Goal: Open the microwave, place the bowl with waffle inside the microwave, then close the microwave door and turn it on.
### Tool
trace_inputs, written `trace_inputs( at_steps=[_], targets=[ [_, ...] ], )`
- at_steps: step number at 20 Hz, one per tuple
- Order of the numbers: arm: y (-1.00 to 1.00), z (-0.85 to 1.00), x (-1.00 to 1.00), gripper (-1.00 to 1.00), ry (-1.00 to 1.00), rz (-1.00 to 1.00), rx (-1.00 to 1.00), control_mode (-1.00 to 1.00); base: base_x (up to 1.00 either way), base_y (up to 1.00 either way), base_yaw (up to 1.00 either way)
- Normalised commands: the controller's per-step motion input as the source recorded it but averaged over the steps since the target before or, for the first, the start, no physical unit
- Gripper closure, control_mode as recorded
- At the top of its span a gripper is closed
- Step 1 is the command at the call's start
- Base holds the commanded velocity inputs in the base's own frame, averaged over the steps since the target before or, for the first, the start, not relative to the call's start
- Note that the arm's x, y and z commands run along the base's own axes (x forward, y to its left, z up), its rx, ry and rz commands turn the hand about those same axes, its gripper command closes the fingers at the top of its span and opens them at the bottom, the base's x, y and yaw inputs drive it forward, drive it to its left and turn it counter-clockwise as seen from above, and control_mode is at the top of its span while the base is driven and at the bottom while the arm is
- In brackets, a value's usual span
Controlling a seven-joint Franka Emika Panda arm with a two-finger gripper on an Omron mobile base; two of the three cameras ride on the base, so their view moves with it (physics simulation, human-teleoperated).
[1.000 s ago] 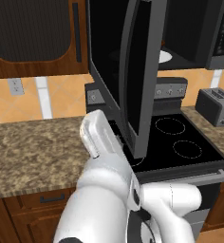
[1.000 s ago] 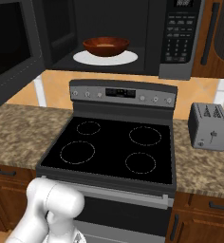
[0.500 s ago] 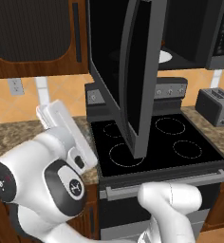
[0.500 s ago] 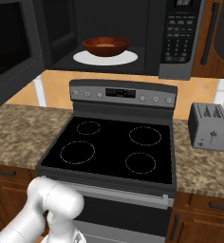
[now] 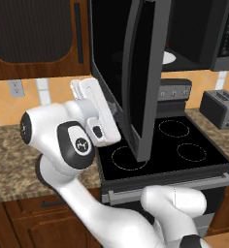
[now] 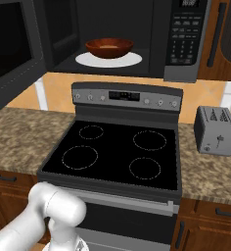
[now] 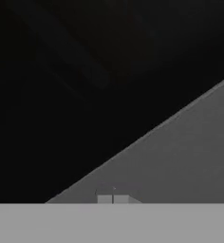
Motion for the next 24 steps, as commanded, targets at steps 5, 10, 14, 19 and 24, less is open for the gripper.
trace_inputs(
  at_steps=[5,10,14,19,24],
  targets=[
    [-1.00,0.24,-0.21,1.00,-0.11,-0.10,0.00,-1.00,0.00,0.00,0.00],
    [-1.00,0.29,-0.05,1.00,-0.11,-0.01,0.00,-1.00,0.00,0.00,0.00],
    [-1.00,0.24,0.42,1.00,-0.08,0.09,0.01,-1.00,0.00,0.00,0.00],
    [-0.97,0.35,0.73,1.00,-0.08,0.29,0.01,-1.00,0.00,0.00,0.00],
    [-0.73,0.64,0.61,1.00,-0.04,0.29,0.00,-1.00,0.00,0.00,0.00]
  ],
)
